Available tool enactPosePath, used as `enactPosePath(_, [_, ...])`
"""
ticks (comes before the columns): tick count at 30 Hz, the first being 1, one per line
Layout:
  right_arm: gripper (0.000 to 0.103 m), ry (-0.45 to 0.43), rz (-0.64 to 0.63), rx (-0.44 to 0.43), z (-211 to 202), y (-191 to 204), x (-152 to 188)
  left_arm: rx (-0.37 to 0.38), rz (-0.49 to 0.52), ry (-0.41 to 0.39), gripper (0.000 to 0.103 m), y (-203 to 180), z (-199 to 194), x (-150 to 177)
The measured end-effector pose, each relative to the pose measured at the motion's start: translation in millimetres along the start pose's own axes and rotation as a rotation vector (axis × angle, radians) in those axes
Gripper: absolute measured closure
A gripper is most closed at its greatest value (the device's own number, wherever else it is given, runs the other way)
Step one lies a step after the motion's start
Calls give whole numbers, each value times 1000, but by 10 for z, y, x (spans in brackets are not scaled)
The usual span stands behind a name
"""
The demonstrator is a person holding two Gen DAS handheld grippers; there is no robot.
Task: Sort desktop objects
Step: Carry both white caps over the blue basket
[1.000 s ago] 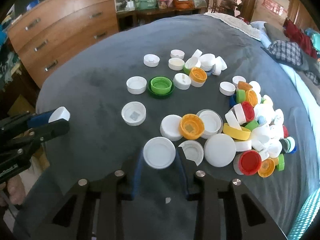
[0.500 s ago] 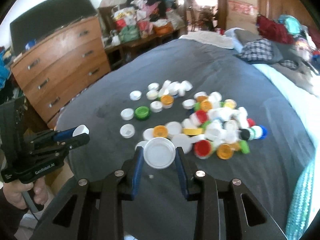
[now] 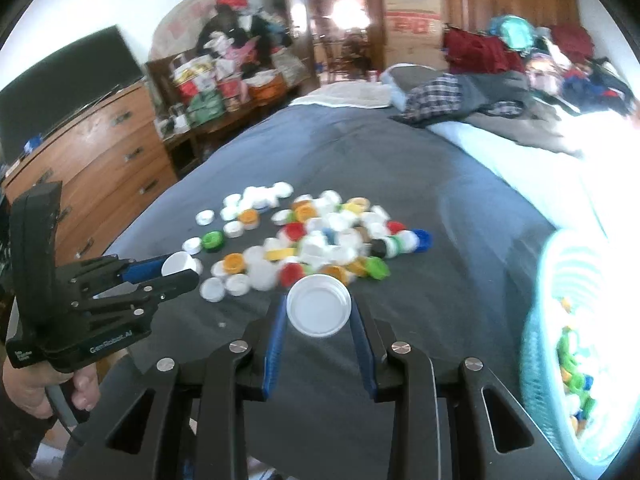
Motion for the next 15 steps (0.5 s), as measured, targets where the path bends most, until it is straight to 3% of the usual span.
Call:
enactPosePath(10, [69, -65, 83, 157, -522, -993, -101, 111, 153, -33, 77, -1128, 325, -564])
enactPosePath(15, [69, -86, 99, 211, -733, -1365, -153, 153, 193, -35, 77, -1539, 444, -681])
Point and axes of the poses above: each gripper's, at about its wrist camera, not at the fingertips, and z roughly the way its jaws point, y to its left, x to its underside, the point moved 7 cm from there along z, roughly the way its jaws point, and after that the axes turned 15 degrees about -y, right-handed, at the moved point
